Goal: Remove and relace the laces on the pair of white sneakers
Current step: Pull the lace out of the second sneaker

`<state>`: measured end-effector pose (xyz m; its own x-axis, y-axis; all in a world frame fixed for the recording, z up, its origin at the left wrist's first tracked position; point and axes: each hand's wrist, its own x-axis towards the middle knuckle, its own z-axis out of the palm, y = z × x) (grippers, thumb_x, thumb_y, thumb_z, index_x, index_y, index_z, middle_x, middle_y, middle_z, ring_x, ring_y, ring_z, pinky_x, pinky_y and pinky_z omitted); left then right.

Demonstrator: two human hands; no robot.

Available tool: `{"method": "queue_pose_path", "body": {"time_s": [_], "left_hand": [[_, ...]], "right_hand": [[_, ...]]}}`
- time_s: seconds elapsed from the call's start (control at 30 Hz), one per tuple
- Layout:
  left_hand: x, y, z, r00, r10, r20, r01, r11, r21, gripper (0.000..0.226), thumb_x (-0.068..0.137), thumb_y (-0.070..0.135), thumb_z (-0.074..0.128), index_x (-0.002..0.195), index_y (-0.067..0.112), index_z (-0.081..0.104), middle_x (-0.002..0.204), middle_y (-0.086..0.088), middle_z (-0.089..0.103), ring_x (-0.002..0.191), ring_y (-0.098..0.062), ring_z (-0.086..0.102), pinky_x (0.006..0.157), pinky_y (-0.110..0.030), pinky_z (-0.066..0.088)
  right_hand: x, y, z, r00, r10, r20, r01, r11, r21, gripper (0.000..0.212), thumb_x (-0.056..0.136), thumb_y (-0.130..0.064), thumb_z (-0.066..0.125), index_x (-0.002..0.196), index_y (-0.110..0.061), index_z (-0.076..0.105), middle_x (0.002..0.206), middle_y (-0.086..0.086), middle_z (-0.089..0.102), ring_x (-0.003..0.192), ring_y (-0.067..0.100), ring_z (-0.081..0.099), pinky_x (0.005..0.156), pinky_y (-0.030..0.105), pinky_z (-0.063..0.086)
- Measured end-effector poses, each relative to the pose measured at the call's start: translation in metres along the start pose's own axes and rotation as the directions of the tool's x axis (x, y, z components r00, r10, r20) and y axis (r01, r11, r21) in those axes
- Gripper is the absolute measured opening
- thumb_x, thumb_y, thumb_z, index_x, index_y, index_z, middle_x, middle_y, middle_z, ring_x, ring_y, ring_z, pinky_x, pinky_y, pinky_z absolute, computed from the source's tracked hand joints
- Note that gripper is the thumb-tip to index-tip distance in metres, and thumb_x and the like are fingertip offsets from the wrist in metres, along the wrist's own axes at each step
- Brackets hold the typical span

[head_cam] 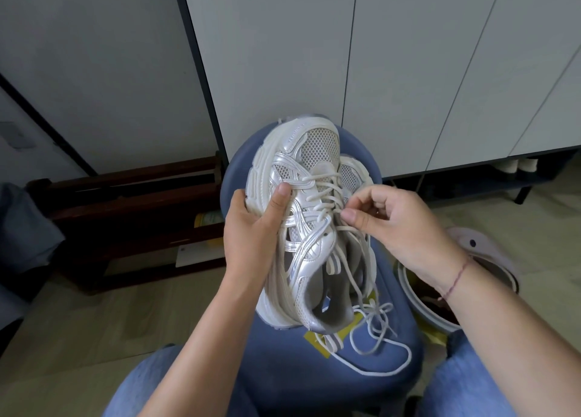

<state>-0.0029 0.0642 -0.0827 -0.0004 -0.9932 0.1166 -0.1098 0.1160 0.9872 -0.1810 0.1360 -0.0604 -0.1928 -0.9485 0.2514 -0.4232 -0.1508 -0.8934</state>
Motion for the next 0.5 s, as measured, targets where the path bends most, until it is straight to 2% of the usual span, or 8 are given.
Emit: {"method": "queue_pose_path", "body": {"time_s": [0.07, 0.13, 0.27, 0.33, 0.5], "left_hand": [[0.0008, -0.001, 0.0004, 1.0, -0.007, 0.006, 0.007, 1.0, -0.001, 0.055, 0.07, 0.069, 0.071, 0.096, 0.021, 0.061, 0.091, 0.006, 0.073, 0.086, -0.013, 0.071, 0.087, -0.046, 0.057], [0.0013, -0.0022, 0.001, 1.0, -0.012, 0.01, 0.012, 1.0, -0.011, 0.057, 0.069, 0.069, 0.07, 0.096, 0.02, 0.062, 0.09, 0.006, 0.074, 0.086, -0.013, 0.071, 0.087, -0.047, 0.057], [0.0017, -0.0035, 0.0014, 1.0, -0.004, 0.011, 0.004, 1.0, -0.007, 0.055, 0.071, 0.068, 0.071, 0.097, 0.02, 0.062, 0.091, 0.006, 0.074, 0.086, -0.012, 0.071, 0.087, -0.046, 0.057], [0.0017, -0.0038, 0.0013, 1.0, 0.001, 0.006, -0.001, 1.0, 0.0, 0.053, 0.073, 0.067, 0.072, 0.098, 0.021, 0.062, 0.092, 0.006, 0.074, 0.087, -0.012, 0.071, 0.087, -0.046, 0.057], [0.0002, -0.0017, 0.001, 1.0, 0.001, -0.008, -0.001, 1.0, 0.014, 0.057, 0.071, 0.068, 0.071, 0.096, 0.018, 0.06, 0.093, 0.001, 0.073, 0.086, -0.016, 0.07, 0.085, -0.045, 0.057]], "right_hand": [[0.0003, -0.0013, 0.0005, 0.999, -0.042, -0.014, 0.041, 0.998, -0.048, 0.005, 0.082, -0.019, 0.069, 0.079, -0.016, 0.068, 0.076, -0.002, 0.068, 0.076, 0.014, 0.063, 0.072, 0.021, 0.052], [0.0002, -0.0029, 0.0019, 0.996, -0.091, -0.024, 0.087, 0.987, -0.137, 0.007, 0.087, -0.018, 0.065, 0.079, -0.019, 0.065, 0.076, -0.007, 0.065, 0.074, 0.004, 0.059, 0.068, 0.011, 0.046], [-0.0007, -0.0031, 0.0048, 0.994, -0.11, 0.008, 0.109, 0.965, -0.238, 0.014, 0.094, -0.023, 0.053, 0.081, -0.025, 0.056, 0.075, -0.009, 0.058, 0.073, 0.002, 0.054, 0.065, 0.01, 0.041], [-0.0016, -0.0036, 0.0057, 0.995, -0.098, 0.016, 0.099, 0.971, -0.217, 0.013, 0.094, -0.025, 0.053, 0.081, -0.026, 0.054, 0.073, -0.01, 0.056, 0.069, 0.001, 0.052, 0.063, 0.01, 0.041], [-0.0009, -0.0042, 0.0057, 1.0, -0.031, 0.003, 0.031, 0.996, -0.08, 0.009, 0.083, -0.028, 0.068, 0.083, -0.02, 0.064, 0.079, -0.006, 0.065, 0.072, 0.005, 0.059, 0.068, 0.017, 0.049]]}}
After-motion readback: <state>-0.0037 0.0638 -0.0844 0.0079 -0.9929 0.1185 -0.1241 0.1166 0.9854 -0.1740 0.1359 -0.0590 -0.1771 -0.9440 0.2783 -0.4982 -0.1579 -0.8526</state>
